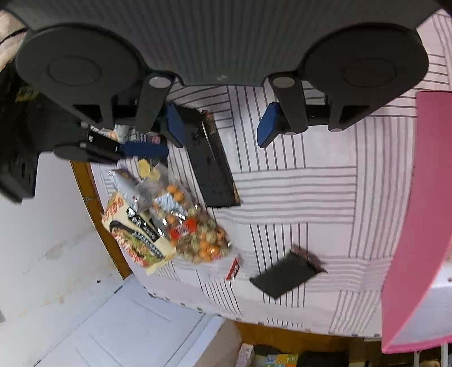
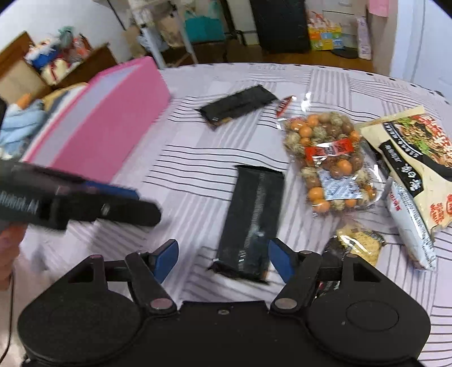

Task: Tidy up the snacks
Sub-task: 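Move the right tool to the black-wrapped bar and close on it, then lift the black-wrapped bar with the right tool toward the pink box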

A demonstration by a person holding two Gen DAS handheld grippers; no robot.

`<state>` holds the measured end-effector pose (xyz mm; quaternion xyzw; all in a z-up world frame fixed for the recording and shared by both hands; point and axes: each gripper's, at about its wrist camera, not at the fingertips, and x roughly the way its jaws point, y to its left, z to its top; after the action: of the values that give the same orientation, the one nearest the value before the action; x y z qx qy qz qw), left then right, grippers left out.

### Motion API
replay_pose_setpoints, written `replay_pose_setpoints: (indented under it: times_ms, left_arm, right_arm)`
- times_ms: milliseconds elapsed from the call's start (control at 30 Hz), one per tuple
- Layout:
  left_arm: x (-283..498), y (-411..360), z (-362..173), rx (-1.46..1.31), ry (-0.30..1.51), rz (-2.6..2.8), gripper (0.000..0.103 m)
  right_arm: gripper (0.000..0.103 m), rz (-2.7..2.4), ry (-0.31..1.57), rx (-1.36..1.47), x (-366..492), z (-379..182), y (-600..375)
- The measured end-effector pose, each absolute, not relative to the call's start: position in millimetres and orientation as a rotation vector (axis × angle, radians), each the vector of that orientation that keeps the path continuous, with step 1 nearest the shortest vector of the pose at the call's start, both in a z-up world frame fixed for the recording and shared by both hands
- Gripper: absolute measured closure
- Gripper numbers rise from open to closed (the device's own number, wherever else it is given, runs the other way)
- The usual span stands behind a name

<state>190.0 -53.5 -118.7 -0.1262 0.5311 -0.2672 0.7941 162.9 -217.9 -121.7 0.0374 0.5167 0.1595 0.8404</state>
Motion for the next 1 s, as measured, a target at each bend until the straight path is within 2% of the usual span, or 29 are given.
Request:
replay_pose_setpoints:
  times_ms: [233,400,500,700,800,867,1000]
  left_arm:
    - [200,-54,-154,-0.414,1.195,-0.553,0.059]
    - [198,-63,-156,-0.376,1.134,-0.563,0.064]
    - [199,-72,-157,-0.348,1.16,-0.6,0.076]
    - [203,-78,-156,-0.341,1.134,-0.617,0.076]
    - [205,-85,-164,-0.29,1.131,-0.6,0.077]
    - [205,-88,-171,-0.263,1.149,-0.587,0.077]
    - [206,-85,-172,-0.275,1.152,-0.594,0.077]
  right_arm:
    - [0.028,0.319,1.141,0.112,170,-135,-231]
    - [0.025,0.332,1.264,0.119,178,-155,-228]
    - [0.02,0.33,1.263,0.155,178,-156,-229]
    - [0.009,0.335,1.239,0.178,187,-158,-228]
    - [0.017,0.321,1.211,0.127,186,-155,-224]
    - [0.042,0.307,1.191,0.06,183,-152,-224]
    - [0.045,0.32,1.178,0.105,180,-149,-227]
